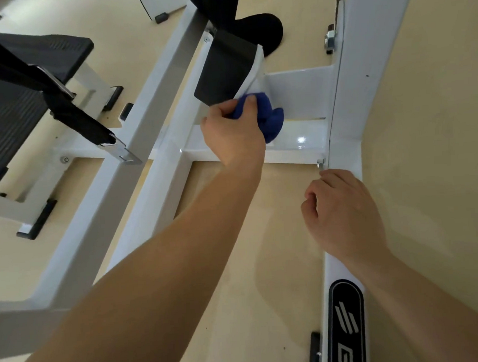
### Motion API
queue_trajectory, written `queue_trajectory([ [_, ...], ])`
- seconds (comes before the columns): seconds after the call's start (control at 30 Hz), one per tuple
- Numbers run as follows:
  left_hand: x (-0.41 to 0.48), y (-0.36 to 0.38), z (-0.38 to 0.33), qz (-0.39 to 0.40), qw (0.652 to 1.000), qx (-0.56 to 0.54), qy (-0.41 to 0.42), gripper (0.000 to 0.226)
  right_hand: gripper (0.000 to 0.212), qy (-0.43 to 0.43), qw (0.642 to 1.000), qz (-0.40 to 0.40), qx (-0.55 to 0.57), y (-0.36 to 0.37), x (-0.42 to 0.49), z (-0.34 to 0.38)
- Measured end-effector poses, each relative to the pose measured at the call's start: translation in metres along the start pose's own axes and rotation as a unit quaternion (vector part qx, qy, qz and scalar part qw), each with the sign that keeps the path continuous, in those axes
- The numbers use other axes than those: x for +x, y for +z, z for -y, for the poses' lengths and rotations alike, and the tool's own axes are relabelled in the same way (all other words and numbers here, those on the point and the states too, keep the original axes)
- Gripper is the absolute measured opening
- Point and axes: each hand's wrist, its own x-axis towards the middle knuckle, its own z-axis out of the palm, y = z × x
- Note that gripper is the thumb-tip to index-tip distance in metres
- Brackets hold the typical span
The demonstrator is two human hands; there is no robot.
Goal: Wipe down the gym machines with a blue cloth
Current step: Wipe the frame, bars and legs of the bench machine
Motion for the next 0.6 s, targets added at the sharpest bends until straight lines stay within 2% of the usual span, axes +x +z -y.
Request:
queue_trajectory([
  [0.13, -0.001, 0.001, 0.003, 0.008, 0.999, 0.033, 0.021, 0.019, 0.027, -0.002, 1.0, -0.003, -0.022, -0.005, 0.002, 0.005],
  [0.27, -0.005, 0.0, 0.02, 0.047, 0.994, 0.098, -0.006, 0.017, 0.027, 0.003, 0.998, 0.017, -0.064, -0.004, 0.006, 0.011],
  [0.4, -0.016, -0.005, 0.019, 0.062, 0.992, 0.112, -0.011, 0.015, 0.021, 0.016, 0.999, 0.023, -0.034, 0.005, 0.006, 0.021],
  [0.5, -0.024, -0.01, 0.006, 0.072, 0.993, 0.083, 0.041, 0.024, 0.015, 0.032, 0.996, -0.026, 0.073, 0.012, 0.002, 0.026],
  [0.6, -0.03, -0.011, -0.006, 0.09, 0.989, 0.06, 0.102, 0.038, 0.026, 0.114, 0.982, -0.096, 0.113, 0.014, 0.001, 0.028],
])
